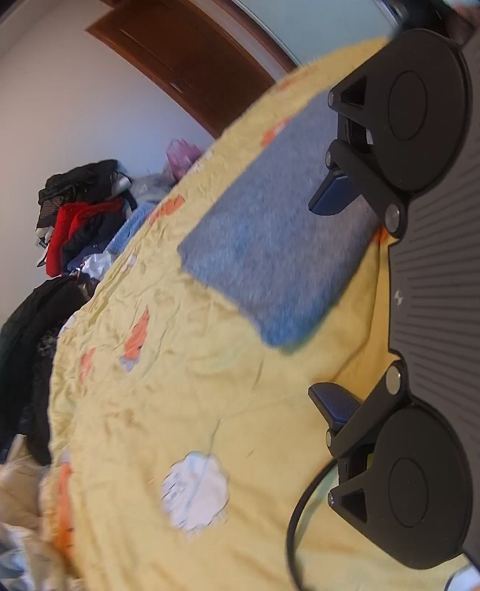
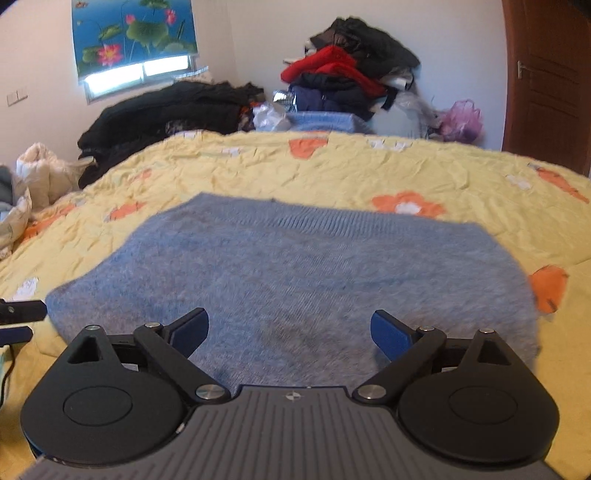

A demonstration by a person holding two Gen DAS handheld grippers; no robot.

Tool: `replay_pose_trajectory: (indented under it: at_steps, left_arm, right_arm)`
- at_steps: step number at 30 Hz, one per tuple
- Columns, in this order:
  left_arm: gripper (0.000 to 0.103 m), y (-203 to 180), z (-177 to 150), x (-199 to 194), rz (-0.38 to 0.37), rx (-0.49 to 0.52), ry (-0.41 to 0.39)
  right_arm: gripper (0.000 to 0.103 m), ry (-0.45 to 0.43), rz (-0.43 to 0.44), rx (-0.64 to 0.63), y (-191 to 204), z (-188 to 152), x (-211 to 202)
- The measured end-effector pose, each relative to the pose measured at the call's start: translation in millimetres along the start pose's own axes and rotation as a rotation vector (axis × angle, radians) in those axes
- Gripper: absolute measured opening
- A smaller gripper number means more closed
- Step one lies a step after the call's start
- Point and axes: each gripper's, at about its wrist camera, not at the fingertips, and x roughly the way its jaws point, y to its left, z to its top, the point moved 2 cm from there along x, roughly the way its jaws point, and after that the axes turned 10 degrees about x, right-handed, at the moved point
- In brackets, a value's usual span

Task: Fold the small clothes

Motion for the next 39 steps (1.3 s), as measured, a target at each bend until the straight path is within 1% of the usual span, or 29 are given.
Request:
replay_pose_trajectory:
  at_steps: [2, 3, 6, 7, 10, 12, 14, 15, 16, 17, 19, 23, 25, 26, 27, 29, 30, 32, 33, 34, 35, 36, 37, 38, 39]
  left_arm:
    - [0.098, -2, 3, 8, -0.05, -0.061, 0.005]
    - [0.098, -1, 5, 12, -0.074, -0.105, 0.006]
    - [0.098, 5, 10, 29, -0.183, -0.251, 0.041]
    - [0.097, 8, 11, 33, -0.203, -0.295, 0.049]
    - [0.097, 14, 15, 38, -0.222, -0.371, 0.049]
    - [0.095, 16, 17, 39, -0.218, -0.386, 0.046]
    - [0.08, 16, 17, 41, -0.188, -0.377, 0.043]
    - [0.059, 17, 17, 43, -0.166, -0.369, 0.047]
    - [0.043, 18, 16, 46, -0.147, -0.358, 0.058]
    - [0.041, 18, 16, 47, -0.14, -0.353, 0.061]
    - [0.04, 20, 16, 49, -0.144, -0.353, 0.059]
    - [0.039, 19, 17, 48, -0.129, -0.331, 0.051]
    - [0.024, 20, 15, 49, -0.106, -0.317, 0.053]
    - [0.019, 22, 15, 49, -0.095, -0.317, 0.055]
    - [0.015, 25, 13, 49, -0.093, -0.321, 0.057]
    - [0.014, 28, 12, 49, -0.105, -0.321, 0.053]
    - [0.012, 27, 11, 48, -0.1, -0.309, 0.05]
    - [0.01, 23, 10, 47, -0.079, -0.266, 0.038]
    - [0.009, 16, 11, 45, -0.055, -0.216, 0.032]
    - [0.009, 6, 12, 44, -0.02, -0.13, 0.023]
    - [0.009, -6, 12, 42, 0.018, -0.023, 0.009]
    - [0.008, -20, 10, 40, 0.05, 0.094, -0.01]
    - [0.008, -30, 6, 38, 0.071, 0.189, -0.028]
    - [0.008, -38, 3, 36, 0.083, 0.256, -0.039]
    - [0.007, -43, 0, 36, 0.084, 0.292, -0.039]
  right_arm:
    - [0.096, 0.018, -0.017, -0.011, 1, -11, 5]
    - [0.097, 0.011, -0.022, -0.028, 2, -15, 5]
    - [0.102, -0.002, -0.033, -0.075, 8, -26, 3]
    - [0.103, -0.008, -0.043, -0.095, 10, -29, 3]
    - [0.103, -0.008, -0.052, -0.109, 12, -30, 3]
    - [0.103, -0.008, -0.042, -0.096, 9, -28, 3]
    - [0.103, -0.009, -0.037, -0.093, 8, -27, 3]
    - [0.103, -0.008, -0.037, -0.093, 8, -27, 3]
    - [0.103, -0.008, -0.037, -0.093, 8, -27, 3]
    - [0.103, -0.008, -0.037, -0.093, 8, -27, 3]
    - [0.103, -0.008, -0.035, -0.091, 8, -27, 3]
    - [0.103, -0.005, -0.04, -0.096, 8, -28, 3]
    - [0.103, 0.008, -0.043, -0.099, 9, -26, 3]
    - [0.103, 0.021, -0.041, -0.093, 10, -23, 3]
    - [0.102, 0.036, -0.03, -0.077, 10, -19, 1]
    - [0.095, 0.046, 0.041, -0.019, 10, -3, -6]
    - [0.095, 0.043, 0.083, 0.014, 10, 8, -10]
    - [0.096, 0.029, 0.137, 0.054, 15, 35, -14]
    - [0.096, 0.024, 0.157, 0.056, 20, 48, -14]
    - [0.096, 0.019, 0.175, 0.052, 27, 61, -11]
    - [0.097, 0.02, 0.191, 0.045, 34, 73, -7]
    - [0.097, 0.03, 0.206, 0.038, 43, 84, 0]
    - [0.097, 0.049, 0.226, 0.029, 52, 94, 8]
    - [0.098, 0.081, 0.251, 0.018, 63, 103, 20]
    - [0.099, 0.137, 0.283, 0.008, 74, 112, 35]
